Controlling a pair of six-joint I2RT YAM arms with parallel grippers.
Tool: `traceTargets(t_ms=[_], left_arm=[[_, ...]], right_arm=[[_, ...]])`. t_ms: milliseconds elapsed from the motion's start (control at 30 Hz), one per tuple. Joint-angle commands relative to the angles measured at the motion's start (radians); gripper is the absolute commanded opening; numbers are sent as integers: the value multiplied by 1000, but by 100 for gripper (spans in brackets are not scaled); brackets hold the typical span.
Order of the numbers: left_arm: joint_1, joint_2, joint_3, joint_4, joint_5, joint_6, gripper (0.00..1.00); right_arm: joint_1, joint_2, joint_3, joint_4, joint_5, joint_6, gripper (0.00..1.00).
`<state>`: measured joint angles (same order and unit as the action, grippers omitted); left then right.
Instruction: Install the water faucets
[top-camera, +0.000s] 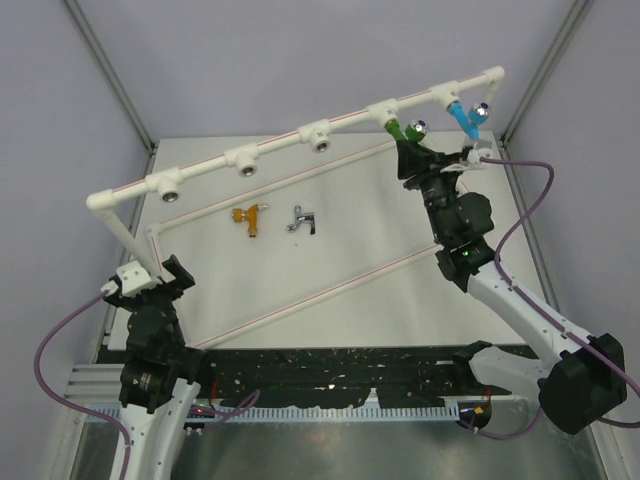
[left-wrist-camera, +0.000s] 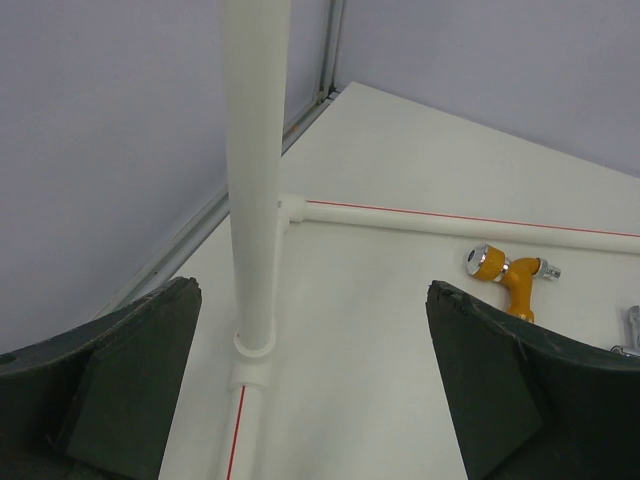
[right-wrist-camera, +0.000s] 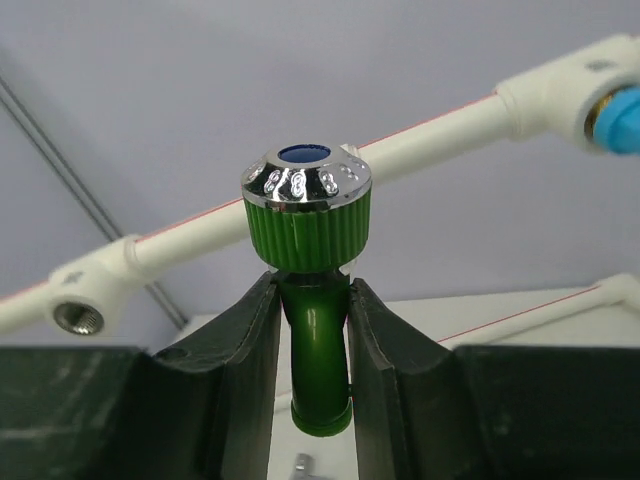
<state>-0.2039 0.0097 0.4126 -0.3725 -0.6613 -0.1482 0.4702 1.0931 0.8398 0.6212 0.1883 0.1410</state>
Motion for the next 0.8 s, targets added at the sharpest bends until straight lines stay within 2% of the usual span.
traceTargets(t_ms=[0, 67, 167, 233, 267, 300, 400, 433, 500, 600, 667, 767], left_arm=[[-3, -178, 3, 17, 0, 2, 100], [-3, -178, 3, 17, 0, 2, 100], [-5, -180, 5, 17, 0, 2, 100], [-3, -182, 5, 15, 0, 2, 100], [-5, -180, 5, 15, 0, 2, 100], [-5, -180, 5, 15, 0, 2, 100], [-3, -180, 5, 15, 0, 1, 100], [-3, -180, 5, 15, 2, 1, 100], [-5, -178, 5, 14, 2, 1, 100], [-5, -177, 5, 14, 2, 2, 100], [-5, -177, 5, 14, 2, 1, 100], [-5, -174, 5, 14, 3, 1, 100]], right_arm=[[-4, 11, -64, 140, 192, 850, 9], [-5, 24, -70, 137, 220, 1004, 9], [-8, 30, -71, 146, 235, 1111, 13], [-15, 24, -70, 158, 235, 1088, 24], [-19, 16, -73, 173, 232, 1077, 33], [-30, 13, -77, 186, 223, 1019, 44], [-50, -18, -99, 209, 194, 919, 63], [-59, -27, -113, 219, 166, 861, 73], [-84, -33, -149, 261, 116, 800, 80], [-123, -65, -192, 296, 63, 723, 84], [-140, -104, -208, 273, 21, 599, 87], [-145, -182, -179, 191, -85, 193, 90]])
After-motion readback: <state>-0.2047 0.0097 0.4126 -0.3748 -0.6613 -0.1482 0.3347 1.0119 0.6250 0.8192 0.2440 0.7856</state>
